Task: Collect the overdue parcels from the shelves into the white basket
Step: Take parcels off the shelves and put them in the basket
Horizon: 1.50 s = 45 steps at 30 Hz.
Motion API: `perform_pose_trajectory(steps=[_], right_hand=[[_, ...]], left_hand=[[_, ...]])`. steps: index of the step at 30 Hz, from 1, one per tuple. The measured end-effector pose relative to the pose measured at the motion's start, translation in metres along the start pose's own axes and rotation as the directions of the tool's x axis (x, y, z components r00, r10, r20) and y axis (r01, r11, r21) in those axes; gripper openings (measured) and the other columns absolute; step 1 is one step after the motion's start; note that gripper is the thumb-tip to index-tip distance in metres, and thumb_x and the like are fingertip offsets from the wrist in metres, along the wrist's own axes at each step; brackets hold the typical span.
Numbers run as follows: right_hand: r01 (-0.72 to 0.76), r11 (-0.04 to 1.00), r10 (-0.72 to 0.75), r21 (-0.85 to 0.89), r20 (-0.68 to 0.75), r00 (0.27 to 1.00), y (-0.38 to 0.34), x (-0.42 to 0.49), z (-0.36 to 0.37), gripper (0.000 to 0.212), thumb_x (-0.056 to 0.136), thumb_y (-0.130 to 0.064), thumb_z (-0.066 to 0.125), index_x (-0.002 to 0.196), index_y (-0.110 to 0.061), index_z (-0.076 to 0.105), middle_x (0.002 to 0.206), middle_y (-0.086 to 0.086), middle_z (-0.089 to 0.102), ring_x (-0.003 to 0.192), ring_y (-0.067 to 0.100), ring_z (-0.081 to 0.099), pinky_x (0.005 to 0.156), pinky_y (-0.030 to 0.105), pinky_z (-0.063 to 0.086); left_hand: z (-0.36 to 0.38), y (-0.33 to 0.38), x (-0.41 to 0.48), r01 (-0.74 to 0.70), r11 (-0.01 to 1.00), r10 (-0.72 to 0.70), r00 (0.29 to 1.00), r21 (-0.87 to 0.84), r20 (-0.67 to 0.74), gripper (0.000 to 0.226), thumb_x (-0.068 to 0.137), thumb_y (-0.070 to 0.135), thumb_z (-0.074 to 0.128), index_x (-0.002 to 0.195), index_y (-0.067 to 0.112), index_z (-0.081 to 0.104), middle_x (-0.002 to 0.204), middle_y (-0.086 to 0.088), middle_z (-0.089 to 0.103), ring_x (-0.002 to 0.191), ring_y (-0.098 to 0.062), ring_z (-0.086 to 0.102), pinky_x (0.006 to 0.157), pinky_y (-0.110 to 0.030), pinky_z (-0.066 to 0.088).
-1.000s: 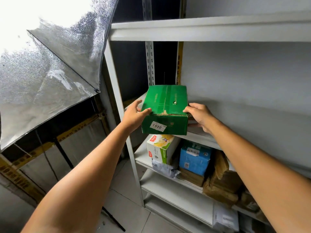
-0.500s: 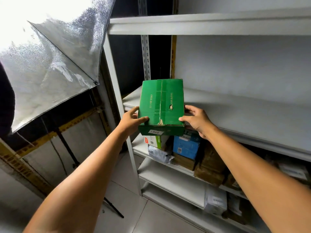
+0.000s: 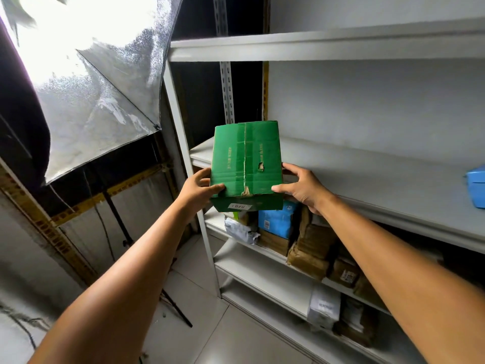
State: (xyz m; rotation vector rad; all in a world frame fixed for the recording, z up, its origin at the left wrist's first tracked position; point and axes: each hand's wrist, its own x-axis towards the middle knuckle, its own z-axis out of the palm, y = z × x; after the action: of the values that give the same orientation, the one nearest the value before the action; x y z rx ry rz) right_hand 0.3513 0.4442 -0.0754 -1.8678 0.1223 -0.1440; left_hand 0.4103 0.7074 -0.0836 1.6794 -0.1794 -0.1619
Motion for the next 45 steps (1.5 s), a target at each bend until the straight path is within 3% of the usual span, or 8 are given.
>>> perform_pose_trajectory(steps=[8,16,19,21,25,34,41,45], right_hand=[[0.033,0.993,-0.028,0.112,-0.047,0.998,0.011,-0.033,-0.008,0.081,0.076,0.002,0.078,0.147,-0.015,0.042,0.149,0.006,0.042,0.132,0.024,0.046,0.103,0.039,0.049],[-0.016,0.982,0.014,0.187,0.010,1.000,0.005,-0.043,-0.017,0.082,0.074,0.000,0.080,0.146,-0.018,0.044,0.146,0.009,0.046,0.120,0.032,0.058,0.095,0.051,0.053],[-0.013,0.982,0.011,0.189,0.013,1.000,-0.004,-0.048,-0.018,0.082,0.076,0.003,0.078,0.147,-0.016,0.042,0.140,0.010,0.048,0.107,0.027,0.065,0.087,0.042,0.058],[0.025,0.989,-0.022,0.147,-0.024,0.999,-0.008,-0.051,-0.016,0.078,0.079,0.003,0.076,0.147,-0.015,0.042,0.133,0.001,0.044,0.107,0.019,0.060,0.075,0.023,0.058],[0.090,0.993,-0.078,0.076,-0.145,0.986,-0.007,-0.051,-0.015,0.060,0.078,-0.004,0.079,0.134,-0.010,0.055,0.133,0.007,0.056,0.123,0.021,0.053,0.095,0.030,0.050],[0.102,0.990,-0.086,0.094,-0.162,0.983,-0.011,-0.047,-0.022,0.055,0.084,-0.004,0.073,0.135,-0.011,0.055,0.124,-0.005,0.052,0.116,0.015,0.051,0.090,0.030,0.053],[0.090,0.985,-0.064,0.149,-0.167,0.984,-0.007,-0.036,-0.025,0.059,0.082,0.002,0.073,0.136,-0.009,0.054,0.132,0.000,0.053,0.111,0.016,0.058,0.073,0.018,0.053],[0.036,0.971,-0.002,0.234,-0.143,0.990,-0.003,-0.027,-0.032,0.062,0.080,0.002,0.074,0.137,-0.011,0.054,0.138,0.004,0.055,0.116,0.024,0.061,0.095,0.046,0.054]], left_hand=[[0.012,0.002,-0.038,-0.002,0.999,0.003,0.999,0.034,-0.043,0.055,0.087,0.002,0.072,0.135,0.021,0.052,0.107,-0.001,0.062,0.092,-0.014,0.065,0.058,-0.024,0.057],[0.009,0.026,-0.049,0.020,0.998,-0.021,0.999,0.062,0.031,0.063,0.087,0.004,0.073,0.143,0.023,0.050,0.110,-0.002,0.065,0.097,-0.018,0.067,0.085,-0.045,0.059],[0.006,0.029,-0.051,0.008,0.999,-0.010,0.999,0.035,0.047,0.068,0.086,-0.001,0.072,0.146,0.019,0.045,0.113,-0.003,0.063,0.101,-0.021,0.066,0.083,-0.040,0.058],[0.006,0.031,-0.051,0.002,1.000,-0.003,0.999,0.020,0.045,0.068,0.087,-0.004,0.070,0.147,0.018,0.045,0.112,-0.002,0.062,0.098,-0.019,0.065,0.078,-0.036,0.058],[0.008,0.034,-0.049,-0.018,1.000,0.018,0.998,-0.004,0.066,0.069,0.086,-0.005,0.069,0.146,0.018,0.044,0.109,0.000,0.062,0.095,-0.014,0.065,0.066,-0.025,0.058],[0.008,0.035,-0.043,-0.041,0.999,0.039,0.993,0.020,0.114,0.078,0.087,-0.004,0.069,0.152,0.021,0.035,0.113,0.003,0.058,0.093,-0.008,0.063,0.058,-0.016,0.055],[0.010,0.038,-0.036,-0.073,0.996,0.070,0.996,0.052,0.054,0.079,0.081,0.002,0.078,0.149,0.023,0.043,0.134,-0.011,0.055,0.116,-0.029,0.062,0.098,-0.050,0.053],[0.013,0.045,-0.032,-0.115,0.987,0.112,0.993,0.108,0.033,0.079,0.076,0.008,0.084,0.145,0.025,0.048,0.131,-0.011,0.057,0.111,-0.028,0.065,0.091,-0.050,0.057]])
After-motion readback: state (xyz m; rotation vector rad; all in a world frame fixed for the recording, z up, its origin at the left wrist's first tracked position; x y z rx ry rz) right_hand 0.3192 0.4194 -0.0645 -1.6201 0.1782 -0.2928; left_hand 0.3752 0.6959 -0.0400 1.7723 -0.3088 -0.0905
